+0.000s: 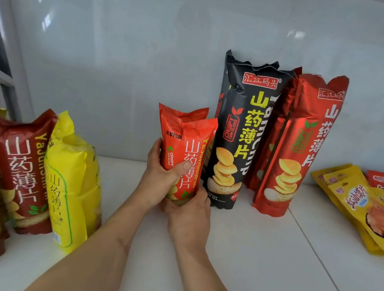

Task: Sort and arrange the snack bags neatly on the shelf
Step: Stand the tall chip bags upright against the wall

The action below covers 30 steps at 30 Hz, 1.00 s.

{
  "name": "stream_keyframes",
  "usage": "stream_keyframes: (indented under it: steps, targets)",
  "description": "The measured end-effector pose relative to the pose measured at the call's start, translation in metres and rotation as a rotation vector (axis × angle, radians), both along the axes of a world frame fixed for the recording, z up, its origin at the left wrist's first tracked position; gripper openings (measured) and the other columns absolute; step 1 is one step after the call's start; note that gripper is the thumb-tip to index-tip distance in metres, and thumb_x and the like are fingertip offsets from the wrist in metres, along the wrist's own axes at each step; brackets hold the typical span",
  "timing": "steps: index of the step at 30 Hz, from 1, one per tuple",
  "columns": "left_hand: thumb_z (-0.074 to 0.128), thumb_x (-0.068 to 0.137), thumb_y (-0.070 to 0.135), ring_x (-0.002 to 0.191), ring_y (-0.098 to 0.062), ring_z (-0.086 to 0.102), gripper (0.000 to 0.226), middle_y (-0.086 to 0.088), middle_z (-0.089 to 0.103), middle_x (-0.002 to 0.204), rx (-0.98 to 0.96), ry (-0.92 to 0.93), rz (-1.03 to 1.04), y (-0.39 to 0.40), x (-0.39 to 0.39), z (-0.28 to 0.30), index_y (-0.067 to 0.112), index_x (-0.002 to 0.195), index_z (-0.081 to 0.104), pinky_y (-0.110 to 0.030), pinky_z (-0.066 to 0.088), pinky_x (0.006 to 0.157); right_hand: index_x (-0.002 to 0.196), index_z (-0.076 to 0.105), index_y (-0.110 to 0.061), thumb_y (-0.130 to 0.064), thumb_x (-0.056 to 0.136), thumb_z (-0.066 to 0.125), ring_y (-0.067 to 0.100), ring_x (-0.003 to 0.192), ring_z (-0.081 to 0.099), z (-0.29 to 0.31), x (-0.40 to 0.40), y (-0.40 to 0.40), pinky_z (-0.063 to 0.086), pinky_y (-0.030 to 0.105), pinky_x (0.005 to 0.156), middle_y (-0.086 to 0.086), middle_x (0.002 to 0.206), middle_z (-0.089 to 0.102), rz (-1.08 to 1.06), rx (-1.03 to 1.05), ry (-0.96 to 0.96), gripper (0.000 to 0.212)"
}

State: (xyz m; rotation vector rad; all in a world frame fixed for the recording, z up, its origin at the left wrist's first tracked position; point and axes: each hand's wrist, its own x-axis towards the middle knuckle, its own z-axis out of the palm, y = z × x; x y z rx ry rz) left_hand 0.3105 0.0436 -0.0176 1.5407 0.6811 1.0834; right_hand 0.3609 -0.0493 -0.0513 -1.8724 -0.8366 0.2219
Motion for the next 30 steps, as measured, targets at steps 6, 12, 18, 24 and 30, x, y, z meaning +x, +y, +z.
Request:
stream_keyframes:
  steps: [6, 12, 18, 24, 30]
  targets:
    - [0.075, 0.057, 0.066, 0.118, -0.012, 0.063, 0.112, 0.004, 0.057, 0.14, 0.013, -0.015, -0.013, 0.016, 0.011, -0.002, 0.031, 0.152, 0.028, -0.033, 0.055, 0.093, 0.133, 0.046, -0.018, -0.049, 0.076, 0.078, 0.021, 0.118, 0.043, -0.006, 0.003, 0.006, 0.039, 0.029, 0.096, 0.002, 0.126, 0.044, -0.113, -0.018, -0.046, 0.072]
    - [0.073, 0.059, 0.065, 0.119, -0.009, 0.062, 0.113, 0.002, 0.053, 0.144, 0.02, -0.025, -0.018, 0.026, 0.023, -0.002, 0.028, 0.154, 0.025, -0.032, 0.055, 0.094, 0.119, 0.045, -0.022, -0.046, 0.085, 0.067, 0.023, 0.109, 0.06, -0.003, 0.006, 0.019, 0.042, 0.033, 0.084, -0.002, 0.119, 0.062, -0.109, -0.093, -0.044, 0.046]
    - [0.073, 0.067, 0.062, 0.119, -0.007, 0.059, 0.108, 0.005, 0.046, 0.147, 0.005, 0.038, -0.048, 0.032, 0.029, -0.012, 0.029, 0.155, 0.021, -0.02, 0.052, 0.085, 0.108, 0.041, -0.028, -0.045, 0.089, 0.061, 0.02, 0.105, 0.063, -0.004, 0.008, 0.023, 0.045, 0.035, 0.086, -0.008, 0.113, 0.066, -0.132, -0.148, -0.085, 0.032]
    - [0.071, 0.071, 0.056, 0.106, 0.0, 0.059, 0.089, 0.011, 0.049, 0.134, -0.013, 0.031, -0.051, 0.028, 0.028, -0.007, 0.034, 0.146, 0.028, -0.014, 0.05, 0.076, 0.121, 0.046, -0.026, -0.044, 0.091, 0.058, 0.021, 0.109, 0.062, -0.004, 0.01, 0.023, 0.046, 0.037, 0.09, -0.005, 0.12, 0.065, -0.12, -0.168, -0.115, 0.036]
    - [0.073, 0.086, 0.042, 0.105, -0.001, 0.058, 0.079, 0.013, 0.049, 0.131, -0.018, 0.071, -0.066, 0.027, 0.022, -0.001, 0.029, 0.151, 0.029, -0.012, 0.048, 0.073, 0.118, 0.049, -0.029, -0.053, 0.096, 0.047, 0.021, 0.103, 0.063, 0.005, 0.008, 0.021, 0.047, 0.036, 0.084, -0.007, 0.113, 0.067, -0.145, -0.118, -0.008, 0.033]
